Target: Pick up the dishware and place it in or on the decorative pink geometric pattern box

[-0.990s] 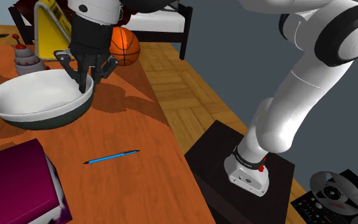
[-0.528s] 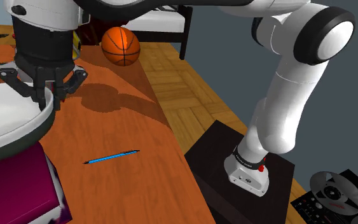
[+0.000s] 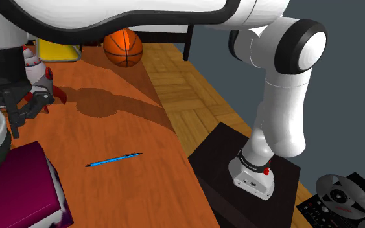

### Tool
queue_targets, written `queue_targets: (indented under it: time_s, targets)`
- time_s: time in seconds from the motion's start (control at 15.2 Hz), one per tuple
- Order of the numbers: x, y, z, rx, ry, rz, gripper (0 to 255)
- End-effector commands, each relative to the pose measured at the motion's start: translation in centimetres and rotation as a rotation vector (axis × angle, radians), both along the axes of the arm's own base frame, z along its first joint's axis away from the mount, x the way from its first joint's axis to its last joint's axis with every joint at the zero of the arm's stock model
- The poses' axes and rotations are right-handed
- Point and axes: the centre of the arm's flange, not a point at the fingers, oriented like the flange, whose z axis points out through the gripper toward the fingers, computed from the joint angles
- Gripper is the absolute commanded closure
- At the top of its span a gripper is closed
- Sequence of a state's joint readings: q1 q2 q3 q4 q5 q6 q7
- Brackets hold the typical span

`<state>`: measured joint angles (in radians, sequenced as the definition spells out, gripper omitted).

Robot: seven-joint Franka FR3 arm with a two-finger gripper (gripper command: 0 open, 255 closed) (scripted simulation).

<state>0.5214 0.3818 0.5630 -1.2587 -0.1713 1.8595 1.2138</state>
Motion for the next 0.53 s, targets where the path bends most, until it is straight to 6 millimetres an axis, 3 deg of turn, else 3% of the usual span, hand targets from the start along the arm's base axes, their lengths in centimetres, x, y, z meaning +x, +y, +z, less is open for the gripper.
queue_targets:
  time_s: [0.0, 0.46]
  targets:
    - [0.0, 0.2, -1.1, 0.001, -0.001, -0.001, 255]
    - [0.0, 0.2, -4.8, 0.001, -0.001, -0.001, 255]
